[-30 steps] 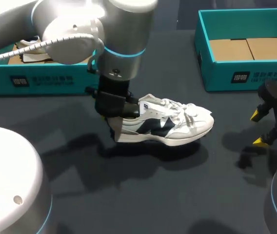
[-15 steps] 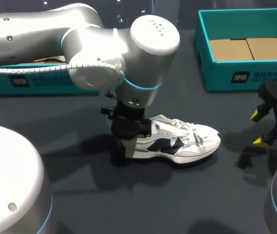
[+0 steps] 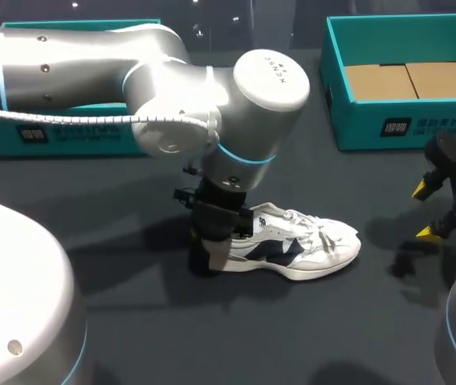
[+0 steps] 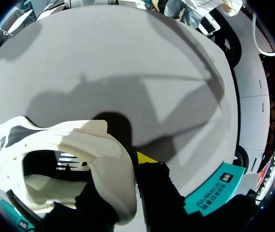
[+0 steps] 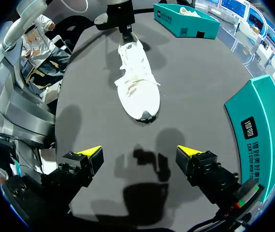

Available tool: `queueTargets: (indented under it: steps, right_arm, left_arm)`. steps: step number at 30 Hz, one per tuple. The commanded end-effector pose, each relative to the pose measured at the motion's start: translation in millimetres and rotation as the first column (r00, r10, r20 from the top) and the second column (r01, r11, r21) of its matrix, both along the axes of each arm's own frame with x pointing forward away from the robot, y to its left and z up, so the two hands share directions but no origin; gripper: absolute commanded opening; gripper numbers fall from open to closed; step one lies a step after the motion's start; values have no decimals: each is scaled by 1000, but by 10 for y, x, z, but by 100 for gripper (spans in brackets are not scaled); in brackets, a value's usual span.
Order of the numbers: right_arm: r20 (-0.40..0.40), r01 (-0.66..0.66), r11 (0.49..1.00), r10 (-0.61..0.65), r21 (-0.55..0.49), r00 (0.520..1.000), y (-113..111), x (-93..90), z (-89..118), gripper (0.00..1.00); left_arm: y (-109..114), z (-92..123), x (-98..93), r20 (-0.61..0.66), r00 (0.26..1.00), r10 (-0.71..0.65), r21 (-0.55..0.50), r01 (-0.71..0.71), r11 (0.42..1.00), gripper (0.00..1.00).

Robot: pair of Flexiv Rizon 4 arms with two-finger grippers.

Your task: Take the shoe out of the shoebox, open the shoe tongue, remove and reinsert the insole, then place the shoe into the shoebox

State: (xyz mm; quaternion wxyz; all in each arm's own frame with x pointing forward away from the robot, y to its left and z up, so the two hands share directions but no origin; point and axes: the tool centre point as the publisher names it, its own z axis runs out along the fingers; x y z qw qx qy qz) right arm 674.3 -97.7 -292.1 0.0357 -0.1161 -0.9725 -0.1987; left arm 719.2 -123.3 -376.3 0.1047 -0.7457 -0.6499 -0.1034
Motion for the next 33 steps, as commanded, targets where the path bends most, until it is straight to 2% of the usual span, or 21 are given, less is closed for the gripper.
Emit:
queueTargets:
  steps: [1,6,8,10,11,13,17,20,23,25,27,33]
  right_arm:
    - [3,1,1000,-1,-2,1000,2,-17,-3,100]
    - [3,1,1000,-1,-2,1000,2,-17,-3,100]
    - [3,1,1000,-1,-2,1000,2,-17,-3,100]
    - [3,1,1000,-1,-2,1000,2,-17,-3,100]
    - [3,1,1000,-1,-2,1000,2,-17,-3,100]
    - [3,1,1000,-1,-2,1000,2,-17,-3,100]
    - [3,1,1000,-1,-2,1000,2,-17,-3,100]
    - [3,1,1000,-1,-2,1000,2,-17,-3,100]
    - [3,1,1000,-1,-2,1000,2,-17,-3,100]
    - [3,1,1000,-1,-2,1000,2,-17,-3,100]
    - [3,1,1000,-1,-2,1000,2,-17,-3,100]
    - [3,1,1000,-1,-2,1000,2,-17,-3,100]
  left_arm:
    - [-60,-77,23,-6,1000,0,19,1,1000,0]
    - [-51,-108,29,-17,1000,4,19,-3,1000,1]
    - [-49,-105,35,-16,1000,5,16,-5,1000,32]
    - [-37,-83,46,-19,1000,7,4,-7,1000,53]
    - [-26,-63,49,-14,1000,10,-3,-10,1000,75]
    - [3,18,56,-14,1000,21,-31,-21,999,98]
    - [74,304,41,-6,999,45,-125,-45,991,100]
    - [145,587,13,-15,996,92,-247,-93,964,100]
    - [230,864,-42,-55,981,188,-397,-194,897,100]
    - [296,996,-112,-117,948,296,-491,-315,812,100]
    - [361,1086,-218,-158,914,373,-516,-398,758,100]
    - [361,1086,-218,-158,914,373,-516,-398,758,100]
